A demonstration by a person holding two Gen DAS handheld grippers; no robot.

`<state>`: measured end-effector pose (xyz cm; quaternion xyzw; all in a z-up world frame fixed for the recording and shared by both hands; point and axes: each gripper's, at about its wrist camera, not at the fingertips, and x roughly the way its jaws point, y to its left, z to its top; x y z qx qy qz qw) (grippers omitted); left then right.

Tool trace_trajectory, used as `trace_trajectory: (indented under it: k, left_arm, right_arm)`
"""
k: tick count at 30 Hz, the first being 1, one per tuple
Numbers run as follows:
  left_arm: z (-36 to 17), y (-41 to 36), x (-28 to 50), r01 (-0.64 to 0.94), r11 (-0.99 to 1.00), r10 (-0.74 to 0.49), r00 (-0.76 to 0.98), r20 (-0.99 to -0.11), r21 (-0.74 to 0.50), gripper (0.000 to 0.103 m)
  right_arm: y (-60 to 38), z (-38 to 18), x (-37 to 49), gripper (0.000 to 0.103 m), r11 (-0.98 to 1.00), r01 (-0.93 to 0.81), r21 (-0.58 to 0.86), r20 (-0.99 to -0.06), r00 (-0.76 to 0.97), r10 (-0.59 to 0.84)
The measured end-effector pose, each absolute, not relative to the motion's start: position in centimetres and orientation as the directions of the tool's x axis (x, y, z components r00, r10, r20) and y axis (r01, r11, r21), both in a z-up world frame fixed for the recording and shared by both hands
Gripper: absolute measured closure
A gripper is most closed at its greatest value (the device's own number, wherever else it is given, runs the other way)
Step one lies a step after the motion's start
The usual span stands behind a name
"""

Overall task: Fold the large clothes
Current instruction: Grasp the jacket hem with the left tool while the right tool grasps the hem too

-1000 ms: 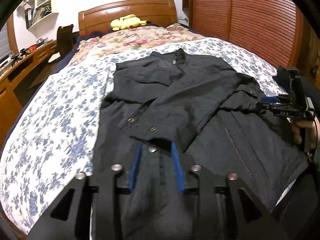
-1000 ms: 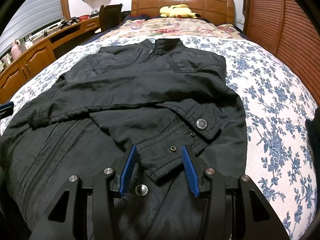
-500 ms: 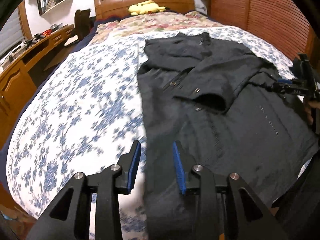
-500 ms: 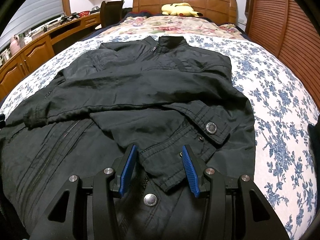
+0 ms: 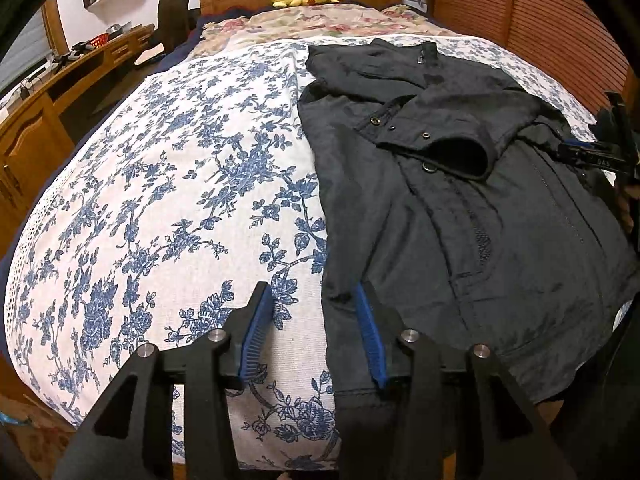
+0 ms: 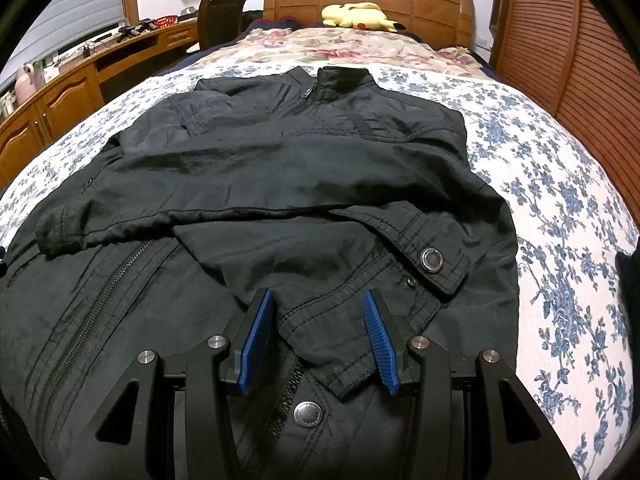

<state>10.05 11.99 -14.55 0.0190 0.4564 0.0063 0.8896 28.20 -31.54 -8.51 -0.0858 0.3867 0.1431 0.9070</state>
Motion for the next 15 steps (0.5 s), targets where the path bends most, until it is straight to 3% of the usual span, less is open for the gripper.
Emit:
trace_trajectory:
  k: [10,15]
  left_arm:
    - [-14.2,11.9,9.6,-0.004,0.999,0.033,0.598,-0.801,0.038,0.059]
    - [-13.9,11.9,9.1,0.009,1.0,0.014,0.609,-0.793,0.025,0.059]
  right_arm:
    - [-32.2,-7.9,26.9,0.054,0.951,-0.305,-0.049,-0.707,0.683,0.183]
    - [-32.9,-7.0,24.3,0.042,0.945,-0.314,-0.094,-0.697,0.698,0.162]
